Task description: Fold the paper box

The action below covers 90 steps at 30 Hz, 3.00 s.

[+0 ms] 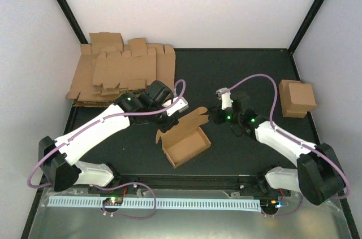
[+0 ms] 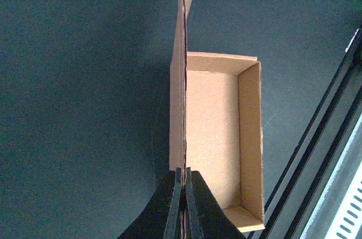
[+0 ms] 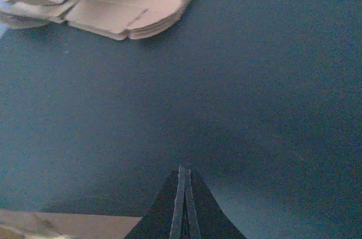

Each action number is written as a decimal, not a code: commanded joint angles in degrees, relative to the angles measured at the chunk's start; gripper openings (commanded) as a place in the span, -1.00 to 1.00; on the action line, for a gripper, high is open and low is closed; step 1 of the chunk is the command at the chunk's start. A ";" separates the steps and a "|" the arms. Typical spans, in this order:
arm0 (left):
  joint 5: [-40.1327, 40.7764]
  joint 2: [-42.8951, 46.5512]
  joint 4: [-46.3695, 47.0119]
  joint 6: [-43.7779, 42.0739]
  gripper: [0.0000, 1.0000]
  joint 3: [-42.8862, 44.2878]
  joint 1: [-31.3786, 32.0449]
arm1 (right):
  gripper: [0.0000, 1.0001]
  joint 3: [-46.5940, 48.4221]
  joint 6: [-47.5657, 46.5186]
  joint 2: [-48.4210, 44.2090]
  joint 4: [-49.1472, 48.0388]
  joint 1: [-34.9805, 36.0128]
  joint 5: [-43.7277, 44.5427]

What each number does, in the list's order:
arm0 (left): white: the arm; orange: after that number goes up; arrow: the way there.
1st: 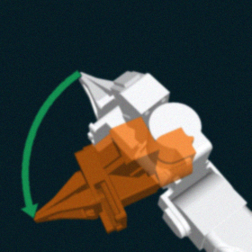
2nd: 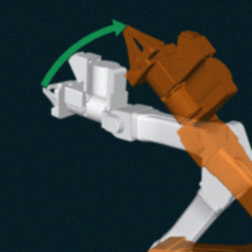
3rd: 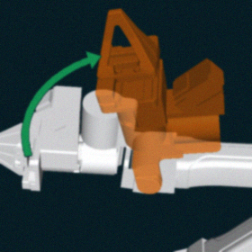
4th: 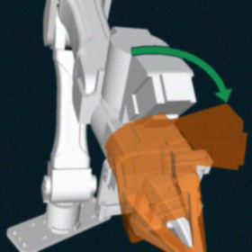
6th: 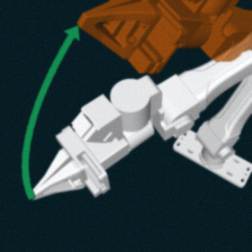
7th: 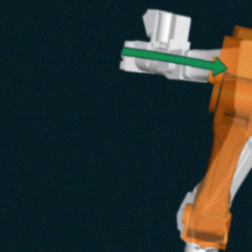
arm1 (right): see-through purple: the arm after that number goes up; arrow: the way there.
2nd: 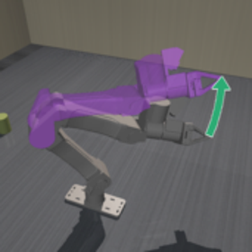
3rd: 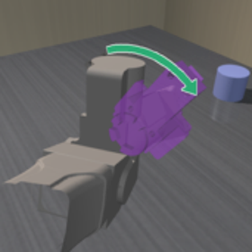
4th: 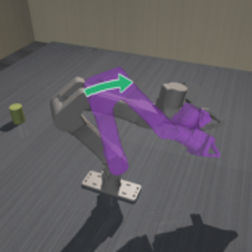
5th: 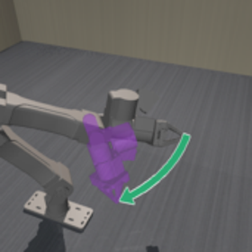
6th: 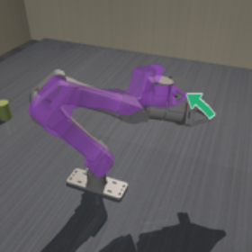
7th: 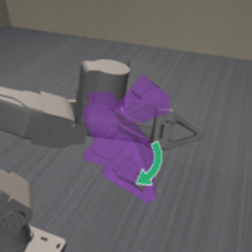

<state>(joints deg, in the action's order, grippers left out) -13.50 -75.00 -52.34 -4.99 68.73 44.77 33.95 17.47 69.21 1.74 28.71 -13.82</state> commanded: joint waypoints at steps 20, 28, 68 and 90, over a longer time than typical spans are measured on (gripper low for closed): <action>2.80 1.26 5.58 1.75 -0.97 -3.32 0.89 | -0.96 0.73 -2.76 0.12 5.72 -0.32 -25.15; 2.01 2.73 6.03 3.34 -0.97 -3.08 0.95 | -0.97 -1.89 2.81 -0.29 1.93 -0.32 -26.46; 9.94 -3.26 1.44 -1.42 -0.94 1.40 10.96 | -0.96 -10.97 7.53 -8.49 0.74 -0.19 -19.89; 17.15 -4.63 0.69 -0.91 -0.97 2.00 12.64 | -0.86 -21.13 7.67 -36.22 -0.25 5.32 -9.22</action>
<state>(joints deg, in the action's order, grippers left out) 2.20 -78.65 -49.63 -6.52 69.19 57.04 16.86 23.57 37.76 5.63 30.28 -21.23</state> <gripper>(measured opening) 0.026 0.068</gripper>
